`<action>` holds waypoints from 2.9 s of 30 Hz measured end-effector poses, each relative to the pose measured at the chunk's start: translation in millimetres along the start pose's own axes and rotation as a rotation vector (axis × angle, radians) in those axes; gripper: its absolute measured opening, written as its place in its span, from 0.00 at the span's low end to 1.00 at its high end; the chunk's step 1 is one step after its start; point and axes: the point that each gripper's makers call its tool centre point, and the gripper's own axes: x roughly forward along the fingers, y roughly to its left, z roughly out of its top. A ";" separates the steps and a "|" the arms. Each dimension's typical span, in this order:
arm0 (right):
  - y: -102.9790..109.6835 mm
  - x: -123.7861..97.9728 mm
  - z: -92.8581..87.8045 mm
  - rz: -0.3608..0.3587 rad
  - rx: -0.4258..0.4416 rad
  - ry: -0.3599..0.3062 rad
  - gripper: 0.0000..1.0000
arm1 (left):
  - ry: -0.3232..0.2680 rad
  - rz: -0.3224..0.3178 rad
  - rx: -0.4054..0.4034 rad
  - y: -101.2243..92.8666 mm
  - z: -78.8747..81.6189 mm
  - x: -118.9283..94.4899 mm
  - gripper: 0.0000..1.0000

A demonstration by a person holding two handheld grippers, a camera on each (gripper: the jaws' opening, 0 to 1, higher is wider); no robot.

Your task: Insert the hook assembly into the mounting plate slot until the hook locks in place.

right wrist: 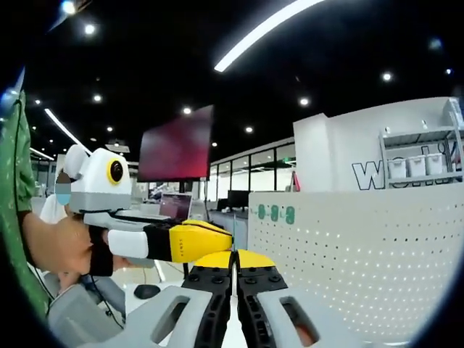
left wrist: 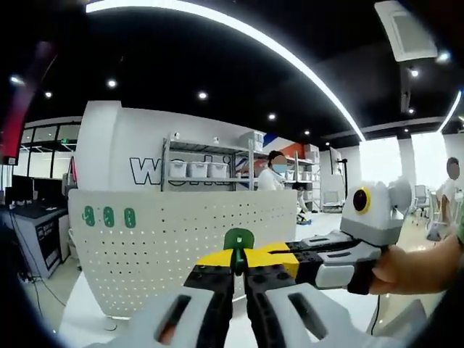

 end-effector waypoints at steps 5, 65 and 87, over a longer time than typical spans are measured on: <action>0.1 0.6 -1.2 0.001 0.004 0.006 0.00 | -0.005 0.005 0.007 0.7 0.9 -0.2 0.04; 2.2 0.0 -3.3 -0.004 0.049 0.024 0.00 | 0.001 0.006 0.027 -0.7 0.5 -3.3 0.04; -1.7 -1.0 -3.6 -0.013 0.052 0.026 0.08 | -0.007 0.020 0.014 4.4 -0.5 -0.3 0.03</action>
